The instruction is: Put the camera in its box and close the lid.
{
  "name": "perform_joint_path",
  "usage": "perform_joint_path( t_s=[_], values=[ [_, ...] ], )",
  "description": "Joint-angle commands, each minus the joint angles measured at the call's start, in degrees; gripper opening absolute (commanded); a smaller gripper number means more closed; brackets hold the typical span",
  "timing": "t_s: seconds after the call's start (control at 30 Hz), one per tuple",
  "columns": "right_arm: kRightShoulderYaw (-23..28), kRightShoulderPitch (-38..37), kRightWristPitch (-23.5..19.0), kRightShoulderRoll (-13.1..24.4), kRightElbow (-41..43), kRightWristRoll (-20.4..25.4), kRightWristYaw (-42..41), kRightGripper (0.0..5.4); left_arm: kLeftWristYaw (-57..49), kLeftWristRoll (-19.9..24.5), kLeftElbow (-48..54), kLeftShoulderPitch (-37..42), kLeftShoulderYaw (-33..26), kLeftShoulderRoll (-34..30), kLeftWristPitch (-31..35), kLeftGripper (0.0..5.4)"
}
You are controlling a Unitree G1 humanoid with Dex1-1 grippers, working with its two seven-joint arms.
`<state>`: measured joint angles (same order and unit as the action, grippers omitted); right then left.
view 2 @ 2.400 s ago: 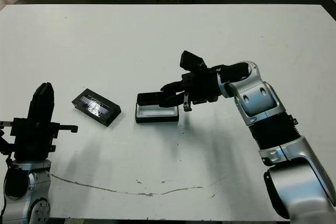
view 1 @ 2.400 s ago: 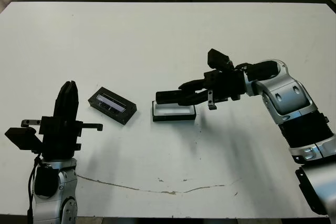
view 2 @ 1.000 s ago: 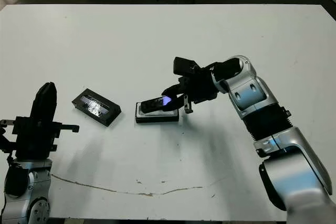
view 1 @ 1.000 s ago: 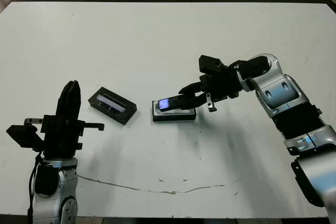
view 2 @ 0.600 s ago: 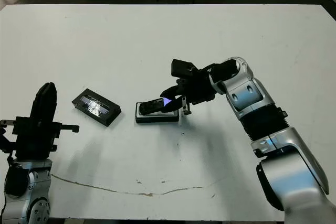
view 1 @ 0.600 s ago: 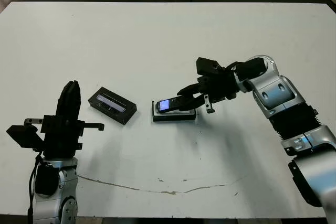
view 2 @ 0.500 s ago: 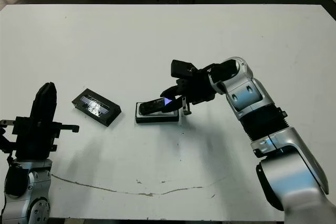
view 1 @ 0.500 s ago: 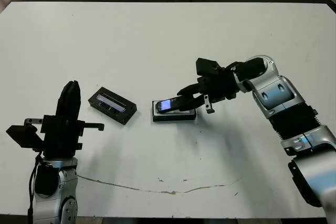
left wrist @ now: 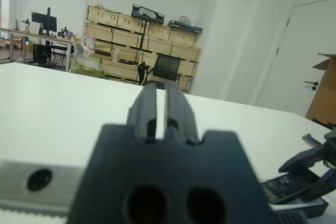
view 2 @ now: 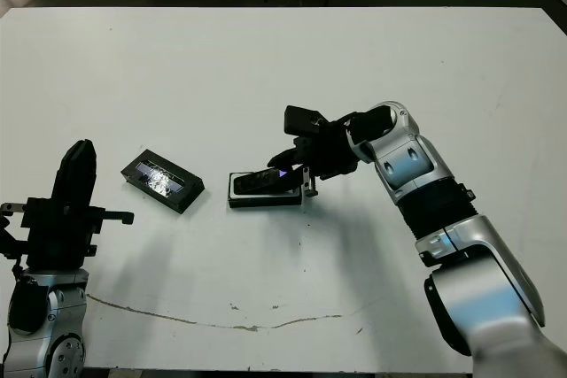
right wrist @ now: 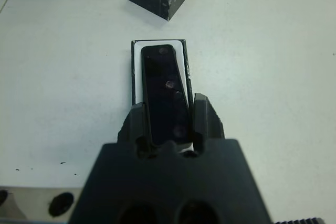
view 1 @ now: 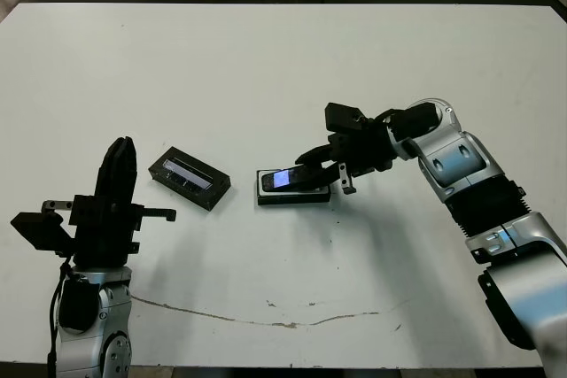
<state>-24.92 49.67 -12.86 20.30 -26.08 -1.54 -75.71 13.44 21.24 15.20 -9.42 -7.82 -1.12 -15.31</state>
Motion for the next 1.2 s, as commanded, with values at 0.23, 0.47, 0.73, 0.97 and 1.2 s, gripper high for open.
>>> perform_joint_path(
  t_s=[0.23, 0.47, 0.73, 0.97, 1.2],
  values=[
    [-1.0, -0.3, -0.2, -1.7, -0.2, -0.9, 0.4, 0.33, -0.5, -0.8, -0.7, -1.4, -0.2, 0.2, 0.3, 0.00],
    [-0.4, -0.3, -0.6, -1.9, -0.3, 0.0, -0.3, 0.51, 0.0, 0.1, -0.7, -1.6, -0.3, 0.3, 0.3, 0.00],
    [1.4, 0.4, 2.9, -1.7, -2.0, 0.2, 0.2, 2.25, -0.5, 0.1, -0.3, -1.8, -0.2, 0.3, 1.1, 0.00],
    [3.0, 0.7, 0.8, -0.7, -0.3, 0.4, 0.8, 3.78, -0.6, -0.3, 0.0, -2.0, -0.2, 0.3, 1.2, 0.00],
    [4.8, 0.9, -1.2, 0.2, 2.3, 1.4, 1.5, 5.37, 0.1, 0.4, -0.8, -1.6, -0.3, 0.2, 0.7, 0.00]
  ],
)
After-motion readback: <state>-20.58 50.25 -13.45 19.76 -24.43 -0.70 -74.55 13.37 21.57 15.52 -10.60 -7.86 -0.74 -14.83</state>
